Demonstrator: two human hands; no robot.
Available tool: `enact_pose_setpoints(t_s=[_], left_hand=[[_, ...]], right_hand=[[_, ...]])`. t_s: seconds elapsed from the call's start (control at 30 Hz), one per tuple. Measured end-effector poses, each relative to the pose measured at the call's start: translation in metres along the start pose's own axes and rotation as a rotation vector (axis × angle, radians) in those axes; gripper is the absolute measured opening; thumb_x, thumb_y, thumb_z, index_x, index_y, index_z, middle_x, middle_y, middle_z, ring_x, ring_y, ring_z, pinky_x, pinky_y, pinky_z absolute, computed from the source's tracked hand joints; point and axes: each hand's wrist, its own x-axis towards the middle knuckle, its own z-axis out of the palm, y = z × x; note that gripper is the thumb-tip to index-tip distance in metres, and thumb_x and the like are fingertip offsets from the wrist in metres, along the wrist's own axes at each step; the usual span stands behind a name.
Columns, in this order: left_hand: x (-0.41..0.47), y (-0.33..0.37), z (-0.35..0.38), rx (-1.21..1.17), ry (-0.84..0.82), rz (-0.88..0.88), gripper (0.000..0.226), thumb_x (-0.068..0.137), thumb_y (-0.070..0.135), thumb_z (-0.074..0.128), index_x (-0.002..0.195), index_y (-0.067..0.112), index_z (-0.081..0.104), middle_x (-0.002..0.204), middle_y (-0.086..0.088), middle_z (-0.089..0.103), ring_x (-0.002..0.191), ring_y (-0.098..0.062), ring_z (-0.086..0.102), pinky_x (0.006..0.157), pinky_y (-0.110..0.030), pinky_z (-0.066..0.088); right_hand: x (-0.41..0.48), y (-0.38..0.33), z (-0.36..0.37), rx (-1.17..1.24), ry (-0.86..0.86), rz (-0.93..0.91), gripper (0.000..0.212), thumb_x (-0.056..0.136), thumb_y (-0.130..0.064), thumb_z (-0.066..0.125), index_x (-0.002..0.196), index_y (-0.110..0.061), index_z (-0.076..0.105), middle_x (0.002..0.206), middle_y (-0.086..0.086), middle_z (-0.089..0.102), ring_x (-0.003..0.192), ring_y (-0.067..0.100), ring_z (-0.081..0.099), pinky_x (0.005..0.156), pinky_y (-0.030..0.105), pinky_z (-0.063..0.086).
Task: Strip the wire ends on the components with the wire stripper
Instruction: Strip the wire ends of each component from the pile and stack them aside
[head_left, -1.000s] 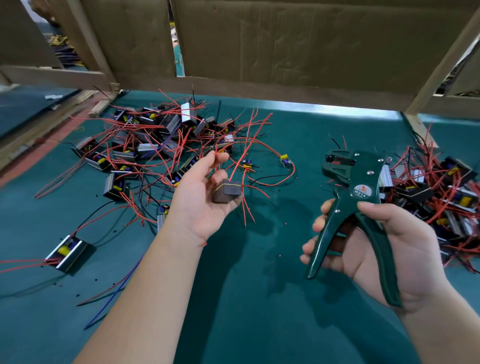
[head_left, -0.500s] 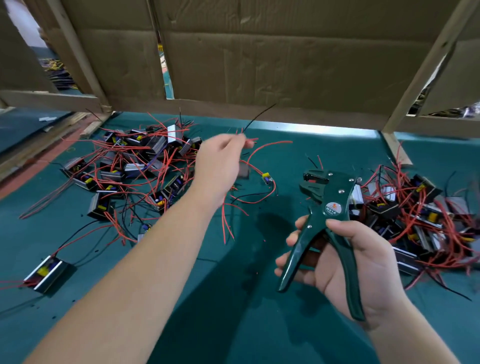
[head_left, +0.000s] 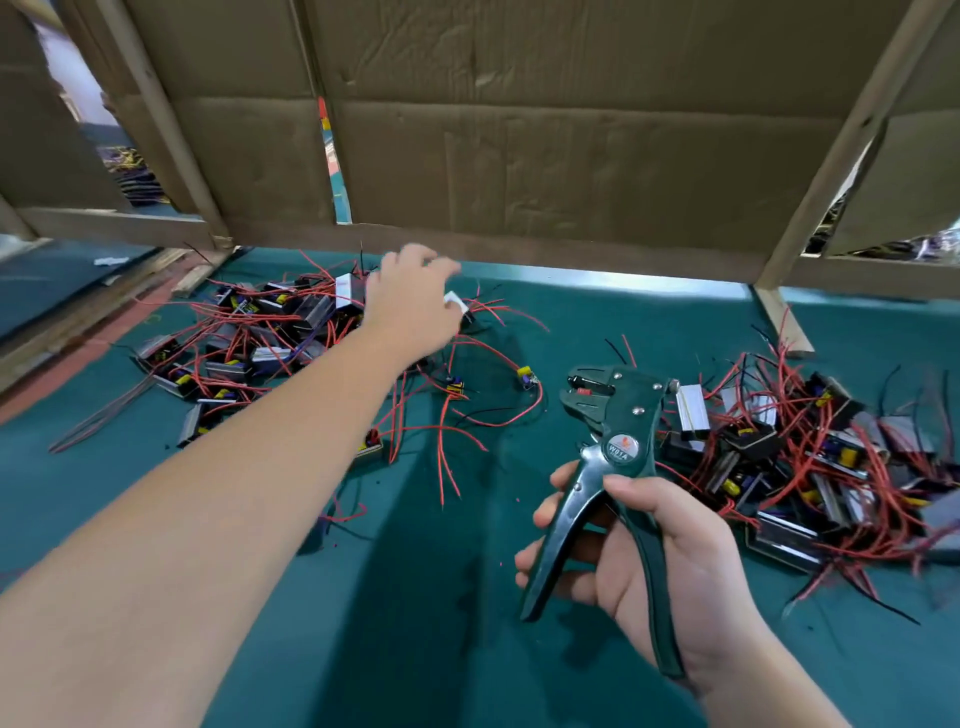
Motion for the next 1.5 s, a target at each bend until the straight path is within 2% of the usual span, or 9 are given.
enact_pose_setpoints(t_s=[0.13,0.33,0.53,0.63,0.77,1.03,1.2,1.33,1.5], left_hand=[[-0.023,-0.04,-0.028,-0.028,0.22,-0.044,0.039,0.085,0.005,0.054,0.123,0.012,0.056,0.124,-0.013,0.049,0.116,-0.034,0.043,0.095,-0.044,0.037],[-0.042,-0.079,-0.033,0.261,-0.09,-0.369,0.042,0.09,0.03,0.059,0.123,0.006,0.049,0.124,-0.017,0.05,0.12,-0.036,0.044,0.093,-0.046,0.042],[-0.042,-0.097,-0.038,0.099,-0.01,-0.473,0.017,0.087,0.034,0.065,0.094,0.019,0.071,0.084,-0.005,0.064,0.09,-0.031,0.06,0.083,-0.042,0.048],[-0.039,-0.101,-0.041,-0.122,-0.044,-0.495,0.029,0.085,0.036,0.062,0.113,0.027,0.062,0.107,-0.003,0.062,0.094,-0.029,0.058,0.071,-0.033,0.045],[-0.035,-0.1,-0.037,-0.125,-0.266,-0.501,0.026,0.087,0.048,0.051,0.112,0.045,0.054,0.133,-0.004,0.05,0.116,-0.034,0.045,0.092,-0.038,0.037],[-0.029,-0.078,-0.03,-0.039,-0.343,-0.584,0.062,0.08,0.024,0.046,0.137,0.048,0.043,0.139,-0.007,0.042,0.129,-0.035,0.027,0.096,-0.045,0.023],[-0.041,-0.074,-0.033,0.012,-0.053,-0.524,0.063,0.072,0.022,0.056,0.13,0.046,0.052,0.147,0.001,0.034,0.133,-0.029,0.025,0.107,-0.051,0.013],[-0.062,-0.067,-0.036,-0.03,0.289,-0.305,0.065,0.068,0.014,0.06,0.127,0.04,0.055,0.145,0.004,0.034,0.129,-0.025,0.032,0.108,-0.053,0.009],[-0.092,-0.041,-0.044,-0.104,0.416,0.028,0.065,0.067,0.005,0.057,0.127,0.032,0.06,0.148,0.006,0.036,0.126,-0.012,0.04,0.108,-0.055,0.006]], right_hand=[[0.0,0.002,0.005,0.006,-0.001,-0.011,0.061,0.045,-0.035,0.078,0.092,0.0,0.063,0.078,0.023,0.059,0.066,0.042,0.062,0.063,0.053,0.055],[-0.001,0.004,0.009,-0.045,-0.007,0.002,0.072,0.028,-0.038,0.088,0.087,-0.002,0.067,0.077,0.023,0.059,0.066,0.043,0.062,0.06,0.053,0.055],[-0.001,0.004,0.004,-0.067,0.027,-0.019,0.052,0.055,-0.031,0.062,0.095,0.002,0.06,0.077,0.023,0.058,0.066,0.043,0.061,0.062,0.053,0.054],[-0.001,0.005,0.003,-0.061,0.028,-0.03,0.046,0.061,-0.029,0.058,0.095,0.002,0.061,0.078,0.023,0.058,0.067,0.044,0.061,0.063,0.054,0.053],[-0.002,0.008,0.002,-0.065,0.019,-0.027,0.039,0.064,-0.028,0.056,0.091,0.0,0.065,0.079,0.023,0.058,0.068,0.044,0.061,0.064,0.055,0.053],[0.0,0.009,0.003,-0.075,0.014,-0.015,0.043,0.063,-0.026,0.058,0.096,0.001,0.063,0.08,0.023,0.059,0.07,0.045,0.061,0.065,0.055,0.053],[0.001,0.009,0.003,-0.058,0.023,-0.022,0.043,0.067,-0.027,0.054,0.098,0.002,0.06,0.079,0.022,0.059,0.07,0.044,0.061,0.067,0.055,0.053],[0.001,0.009,0.003,-0.054,0.024,-0.022,0.05,0.061,-0.029,0.059,0.099,0.002,0.06,0.079,0.022,0.059,0.07,0.044,0.061,0.067,0.055,0.053],[0.002,0.008,0.005,-0.052,0.036,-0.035,0.058,0.053,-0.031,0.066,0.099,0.003,0.06,0.079,0.023,0.059,0.068,0.044,0.062,0.064,0.054,0.054]])
